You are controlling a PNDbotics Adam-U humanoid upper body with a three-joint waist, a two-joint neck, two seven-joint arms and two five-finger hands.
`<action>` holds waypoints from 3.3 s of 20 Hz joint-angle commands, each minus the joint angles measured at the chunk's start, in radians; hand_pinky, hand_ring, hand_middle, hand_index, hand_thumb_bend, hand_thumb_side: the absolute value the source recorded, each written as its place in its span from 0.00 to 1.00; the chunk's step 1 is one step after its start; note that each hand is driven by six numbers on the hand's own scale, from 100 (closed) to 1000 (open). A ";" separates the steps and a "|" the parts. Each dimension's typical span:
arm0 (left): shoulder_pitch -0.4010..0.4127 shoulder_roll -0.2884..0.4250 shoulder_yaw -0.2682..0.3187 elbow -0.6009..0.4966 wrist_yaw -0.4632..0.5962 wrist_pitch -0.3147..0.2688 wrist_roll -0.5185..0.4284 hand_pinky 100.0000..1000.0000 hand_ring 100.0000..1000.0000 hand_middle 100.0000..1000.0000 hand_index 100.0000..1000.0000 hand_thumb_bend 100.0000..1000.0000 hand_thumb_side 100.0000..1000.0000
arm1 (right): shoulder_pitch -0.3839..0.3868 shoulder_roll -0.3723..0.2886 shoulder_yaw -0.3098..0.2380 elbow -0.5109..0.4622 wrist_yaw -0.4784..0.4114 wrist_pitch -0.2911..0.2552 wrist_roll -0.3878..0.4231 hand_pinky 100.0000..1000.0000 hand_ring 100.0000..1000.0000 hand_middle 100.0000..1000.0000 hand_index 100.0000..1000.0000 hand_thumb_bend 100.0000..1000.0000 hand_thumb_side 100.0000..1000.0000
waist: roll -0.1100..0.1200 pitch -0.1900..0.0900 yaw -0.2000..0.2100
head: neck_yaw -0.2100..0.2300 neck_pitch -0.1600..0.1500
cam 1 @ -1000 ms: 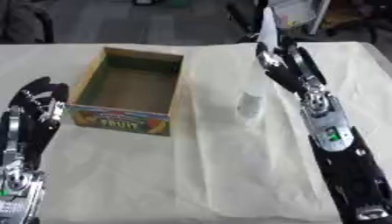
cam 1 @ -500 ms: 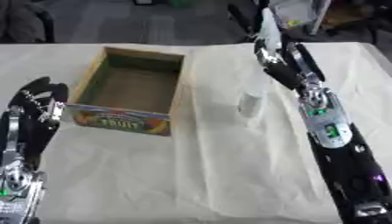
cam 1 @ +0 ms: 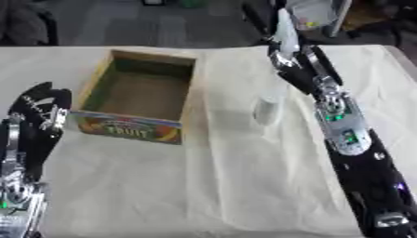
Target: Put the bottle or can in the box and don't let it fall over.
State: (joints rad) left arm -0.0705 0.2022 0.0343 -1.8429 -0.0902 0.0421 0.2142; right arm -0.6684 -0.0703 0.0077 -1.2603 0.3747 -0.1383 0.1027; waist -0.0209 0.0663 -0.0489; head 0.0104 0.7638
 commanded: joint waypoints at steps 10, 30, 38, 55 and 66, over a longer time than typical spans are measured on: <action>-0.010 0.003 -0.001 -0.012 0.003 -0.001 -0.002 0.61 0.60 0.65 0.79 0.48 0.57 | -0.044 -0.030 -0.010 0.006 -0.043 -0.011 0.022 0.96 1.00 1.00 1.00 0.00 0.61 | 0.005 -0.013 0.002 | -0.003 0.006; -0.014 0.003 -0.002 -0.013 0.003 -0.001 -0.004 0.61 0.60 0.65 0.79 0.48 0.56 | -0.072 -0.049 -0.011 0.026 -0.068 -0.028 0.046 0.94 1.00 1.00 1.00 0.00 0.65 | 0.007 -0.010 0.008 | -0.010 0.006; -0.015 0.003 -0.002 -0.014 0.003 0.000 -0.004 0.61 0.60 0.65 0.79 0.48 0.56 | -0.076 -0.047 -0.005 0.038 -0.064 -0.039 0.059 0.94 1.00 1.00 1.00 0.00 0.65 | 0.008 -0.009 0.010 | -0.011 0.006; -0.014 0.002 -0.002 -0.014 0.003 0.000 -0.002 0.61 0.60 0.65 0.79 0.48 0.56 | -0.078 -0.048 -0.008 0.048 -0.065 -0.033 0.061 0.86 1.00 0.83 0.93 0.00 0.21 | 0.007 -0.009 0.011 | -0.011 0.006; -0.013 0.002 -0.002 -0.013 0.003 0.000 -0.001 0.61 0.60 0.65 0.79 0.48 0.56 | -0.077 -0.049 -0.009 0.043 -0.079 -0.018 0.046 0.80 0.92 0.58 0.70 0.00 0.00 | 0.007 -0.009 0.011 | -0.011 0.006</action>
State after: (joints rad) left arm -0.0722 0.1947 0.0340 -1.8429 -0.0899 0.0435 0.2124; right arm -0.7211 -0.1016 0.0012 -1.2027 0.3024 -0.1590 0.1533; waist -0.0156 0.0667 -0.0393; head -0.0016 0.7641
